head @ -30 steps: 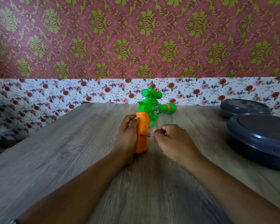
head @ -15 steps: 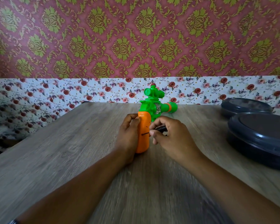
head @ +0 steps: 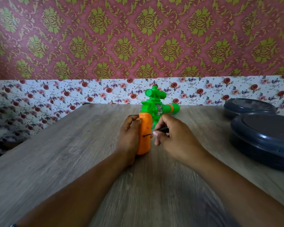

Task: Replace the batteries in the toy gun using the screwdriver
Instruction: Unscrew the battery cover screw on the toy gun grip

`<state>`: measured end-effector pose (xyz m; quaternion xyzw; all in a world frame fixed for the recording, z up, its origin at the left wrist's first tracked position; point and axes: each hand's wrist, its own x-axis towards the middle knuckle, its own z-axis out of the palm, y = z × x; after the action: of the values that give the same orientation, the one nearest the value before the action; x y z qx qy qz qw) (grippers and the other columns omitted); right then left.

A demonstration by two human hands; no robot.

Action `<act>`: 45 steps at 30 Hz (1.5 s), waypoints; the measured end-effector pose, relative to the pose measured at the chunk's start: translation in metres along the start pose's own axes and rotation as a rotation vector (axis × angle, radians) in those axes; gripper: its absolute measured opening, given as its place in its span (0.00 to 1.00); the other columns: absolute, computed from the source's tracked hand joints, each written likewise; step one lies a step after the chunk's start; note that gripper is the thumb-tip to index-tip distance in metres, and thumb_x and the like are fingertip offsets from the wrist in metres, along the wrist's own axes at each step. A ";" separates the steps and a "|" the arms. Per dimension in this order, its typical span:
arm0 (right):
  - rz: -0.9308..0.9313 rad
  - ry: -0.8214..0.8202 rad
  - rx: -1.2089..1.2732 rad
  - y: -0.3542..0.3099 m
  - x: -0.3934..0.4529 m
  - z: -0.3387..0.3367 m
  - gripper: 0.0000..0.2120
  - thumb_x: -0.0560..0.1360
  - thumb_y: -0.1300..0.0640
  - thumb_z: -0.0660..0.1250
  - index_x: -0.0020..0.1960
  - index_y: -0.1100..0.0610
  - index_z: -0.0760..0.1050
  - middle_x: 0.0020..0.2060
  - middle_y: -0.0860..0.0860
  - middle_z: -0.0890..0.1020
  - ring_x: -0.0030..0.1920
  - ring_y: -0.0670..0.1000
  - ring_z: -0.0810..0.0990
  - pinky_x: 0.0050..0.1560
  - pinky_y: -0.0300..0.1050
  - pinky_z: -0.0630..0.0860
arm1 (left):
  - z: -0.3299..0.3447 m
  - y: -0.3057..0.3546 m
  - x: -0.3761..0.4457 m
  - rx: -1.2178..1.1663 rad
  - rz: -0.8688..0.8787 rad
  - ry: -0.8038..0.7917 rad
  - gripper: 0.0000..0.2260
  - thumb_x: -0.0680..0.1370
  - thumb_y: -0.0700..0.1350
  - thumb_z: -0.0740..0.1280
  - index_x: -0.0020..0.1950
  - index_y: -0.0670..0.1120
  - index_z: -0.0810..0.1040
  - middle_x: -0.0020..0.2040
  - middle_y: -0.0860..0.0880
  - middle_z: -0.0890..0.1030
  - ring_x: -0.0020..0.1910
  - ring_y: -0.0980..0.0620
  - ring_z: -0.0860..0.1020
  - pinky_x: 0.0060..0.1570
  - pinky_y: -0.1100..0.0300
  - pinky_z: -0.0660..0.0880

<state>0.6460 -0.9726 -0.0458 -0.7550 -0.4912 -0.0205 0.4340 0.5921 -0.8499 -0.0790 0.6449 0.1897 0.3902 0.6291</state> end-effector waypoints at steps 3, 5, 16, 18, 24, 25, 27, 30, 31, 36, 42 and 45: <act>0.106 -0.042 0.158 0.002 0.001 0.001 0.07 0.76 0.61 0.63 0.41 0.52 0.69 0.33 0.47 0.80 0.39 0.44 0.78 0.42 0.38 0.71 | 0.001 0.002 -0.002 -0.013 0.000 -0.002 0.09 0.82 0.43 0.56 0.47 0.48 0.74 0.39 0.49 0.78 0.26 0.62 0.78 0.30 0.64 0.74; 0.133 -0.027 0.125 0.005 0.001 0.004 0.06 0.76 0.52 0.63 0.44 0.53 0.69 0.35 0.48 0.80 0.41 0.47 0.78 0.44 0.45 0.73 | 0.002 0.004 -0.002 -0.033 0.003 0.001 0.08 0.82 0.42 0.56 0.49 0.47 0.74 0.38 0.50 0.78 0.25 0.63 0.77 0.25 0.69 0.73; -0.086 -0.071 -0.257 0.003 0.000 0.000 0.08 0.80 0.52 0.54 0.46 0.55 0.66 0.30 0.46 0.69 0.31 0.46 0.68 0.32 0.46 0.63 | -0.001 0.000 0.001 -0.035 -0.028 0.026 0.10 0.82 0.45 0.56 0.46 0.53 0.75 0.47 0.43 0.80 0.34 0.51 0.81 0.39 0.54 0.78; -0.077 -0.122 -0.184 0.002 0.000 -0.003 0.07 0.80 0.54 0.56 0.45 0.56 0.65 0.32 0.47 0.72 0.34 0.48 0.72 0.37 0.47 0.68 | -0.002 -0.002 0.002 -0.063 -0.036 0.039 0.09 0.82 0.45 0.56 0.46 0.52 0.74 0.44 0.45 0.79 0.30 0.56 0.80 0.32 0.60 0.77; -0.085 -0.092 -0.011 0.002 -0.002 0.001 0.05 0.78 0.54 0.59 0.45 0.54 0.66 0.35 0.49 0.78 0.33 0.43 0.74 0.37 0.40 0.70 | -0.001 -0.001 0.004 -0.076 -0.030 0.054 0.08 0.81 0.43 0.56 0.46 0.47 0.74 0.40 0.46 0.77 0.31 0.57 0.78 0.27 0.65 0.74; -0.093 -0.056 -0.035 0.003 -0.002 0.004 0.09 0.78 0.49 0.58 0.45 0.54 0.66 0.35 0.50 0.78 0.34 0.47 0.75 0.37 0.46 0.71 | -0.001 -0.001 0.004 -0.072 -0.028 0.048 0.09 0.81 0.44 0.56 0.46 0.48 0.74 0.40 0.47 0.77 0.31 0.58 0.78 0.27 0.66 0.75; -0.106 0.009 -0.215 0.005 -0.003 0.005 0.14 0.78 0.43 0.52 0.46 0.53 0.64 0.33 0.49 0.75 0.35 0.53 0.76 0.35 0.48 0.70 | -0.001 -0.002 0.004 -0.062 -0.039 0.051 0.09 0.82 0.45 0.56 0.46 0.49 0.74 0.43 0.45 0.77 0.36 0.53 0.77 0.33 0.62 0.75; -0.117 0.016 -0.472 0.015 -0.003 0.003 0.18 0.78 0.41 0.46 0.47 0.53 0.65 0.32 0.49 0.73 0.35 0.54 0.74 0.33 0.46 0.67 | 0.000 -0.001 0.004 -0.057 -0.056 0.067 0.08 0.82 0.46 0.56 0.48 0.49 0.74 0.43 0.46 0.77 0.34 0.54 0.78 0.34 0.62 0.73; -0.111 -0.006 -0.478 0.017 -0.003 0.002 0.17 0.79 0.42 0.46 0.46 0.53 0.66 0.30 0.49 0.71 0.34 0.53 0.72 0.31 0.46 0.64 | 0.000 -0.001 0.003 -0.054 -0.061 0.063 0.08 0.82 0.46 0.55 0.50 0.48 0.73 0.42 0.47 0.77 0.30 0.57 0.78 0.32 0.63 0.73; -0.181 -0.020 -0.430 0.012 -0.002 0.003 0.12 0.79 0.45 0.53 0.46 0.52 0.68 0.31 0.50 0.73 0.36 0.56 0.75 0.33 0.45 0.65 | -0.001 -0.002 0.004 -0.040 -0.063 0.078 0.09 0.82 0.46 0.56 0.47 0.50 0.74 0.43 0.46 0.77 0.38 0.51 0.75 0.36 0.60 0.72; -0.377 0.013 -0.504 0.010 -0.002 -0.001 0.06 0.77 0.51 0.63 0.49 0.52 0.67 0.37 0.52 0.81 0.35 0.59 0.78 0.32 0.45 0.65 | -0.001 -0.004 0.006 -0.034 -0.080 0.066 0.09 0.81 0.46 0.56 0.46 0.51 0.74 0.46 0.43 0.78 0.42 0.46 0.76 0.38 0.57 0.72; -0.350 0.018 -0.421 0.012 0.000 0.000 0.10 0.74 0.56 0.66 0.45 0.49 0.64 0.34 0.51 0.79 0.32 0.55 0.76 0.30 0.48 0.69 | -0.001 -0.005 0.006 -0.022 -0.071 0.067 0.10 0.81 0.46 0.56 0.44 0.52 0.75 0.46 0.43 0.78 0.42 0.47 0.76 0.39 0.56 0.72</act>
<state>0.6549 -0.9740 -0.0536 -0.7321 -0.5952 -0.2034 0.2615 0.5966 -0.8441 -0.0822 0.6175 0.2291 0.3912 0.6428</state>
